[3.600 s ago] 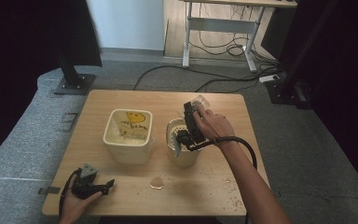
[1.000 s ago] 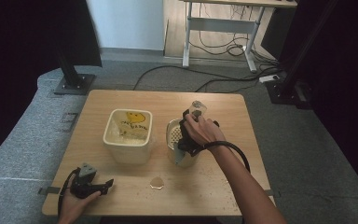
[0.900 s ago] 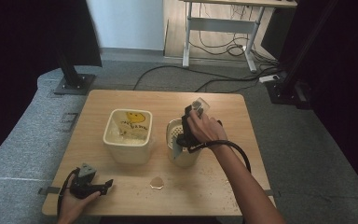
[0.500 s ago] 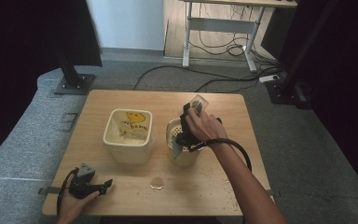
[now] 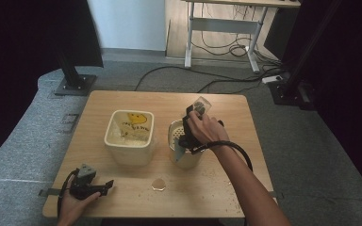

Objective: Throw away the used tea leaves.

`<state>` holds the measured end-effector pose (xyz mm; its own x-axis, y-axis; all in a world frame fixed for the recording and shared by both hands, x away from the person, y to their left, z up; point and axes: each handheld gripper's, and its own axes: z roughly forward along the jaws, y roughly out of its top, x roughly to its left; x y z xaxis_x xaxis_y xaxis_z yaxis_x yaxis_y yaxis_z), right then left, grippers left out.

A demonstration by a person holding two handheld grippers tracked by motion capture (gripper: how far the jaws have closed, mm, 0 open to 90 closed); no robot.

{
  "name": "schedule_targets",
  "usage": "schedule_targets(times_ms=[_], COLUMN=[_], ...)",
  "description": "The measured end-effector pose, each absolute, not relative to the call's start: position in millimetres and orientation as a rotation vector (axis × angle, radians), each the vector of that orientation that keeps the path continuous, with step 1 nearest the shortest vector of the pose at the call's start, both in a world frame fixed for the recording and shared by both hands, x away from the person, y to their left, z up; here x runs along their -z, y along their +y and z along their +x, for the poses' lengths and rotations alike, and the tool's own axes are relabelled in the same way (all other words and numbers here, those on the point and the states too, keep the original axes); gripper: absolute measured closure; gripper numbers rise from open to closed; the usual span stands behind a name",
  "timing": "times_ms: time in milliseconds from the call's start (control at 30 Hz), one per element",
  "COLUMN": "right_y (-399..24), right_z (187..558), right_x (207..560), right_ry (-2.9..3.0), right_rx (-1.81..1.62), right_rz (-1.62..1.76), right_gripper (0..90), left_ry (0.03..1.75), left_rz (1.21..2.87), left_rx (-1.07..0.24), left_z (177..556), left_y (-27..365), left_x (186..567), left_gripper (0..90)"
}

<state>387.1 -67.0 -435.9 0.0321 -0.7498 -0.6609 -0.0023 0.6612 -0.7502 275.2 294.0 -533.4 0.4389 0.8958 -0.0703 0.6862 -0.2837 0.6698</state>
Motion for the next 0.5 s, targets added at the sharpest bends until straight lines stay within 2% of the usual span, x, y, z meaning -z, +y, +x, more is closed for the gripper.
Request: schedule_targets(times_ms=[67,100,133,167,300,333,467,500], right_y=[-66.9,-69.5,-69.5,-69.8,-64.6,-64.6,-62.1,-61.6], right_z=[386.7,396.7,396.7,389.7,392.9,386.0,392.0,389.6], right_x=[433.8,416.0,416.0,435.8,430.0,444.4,417.4,420.5], right_ry=[1.446,1.449,1.449,1.43,1.479,1.457,1.455,1.432], right_rx=[0.606,0.543,0.543,0.679,0.563,0.652,0.584,0.65], right_rz=[-0.657,-0.471,-0.471,-0.693,-0.537,-0.7,-0.553,-0.649], right_gripper=[47.9,48.1,48.1,48.3,48.7,49.1,49.4,49.3], left_ry=[1.325,1.328,1.331,1.336,1.32,1.327,1.337,1.342], left_rz=[2.054,2.051,2.05,2.05,2.053,2.055,2.031,2.026], left_rx=[-0.427,-0.428,-0.426,-0.426,-0.432,-0.437,-0.441,-0.44], left_z=[274.9,275.1,275.7,276.5,274.2,274.6,274.3,274.9], left_y=[295.0,295.4,295.4,294.5,293.6,294.2,297.5,297.9], left_x=[532.9,532.9,533.1,532.9,531.6,531.5,529.7,529.4], left_gripper=[15.7,15.7,15.7,15.7,15.7,15.6,15.7,15.7])
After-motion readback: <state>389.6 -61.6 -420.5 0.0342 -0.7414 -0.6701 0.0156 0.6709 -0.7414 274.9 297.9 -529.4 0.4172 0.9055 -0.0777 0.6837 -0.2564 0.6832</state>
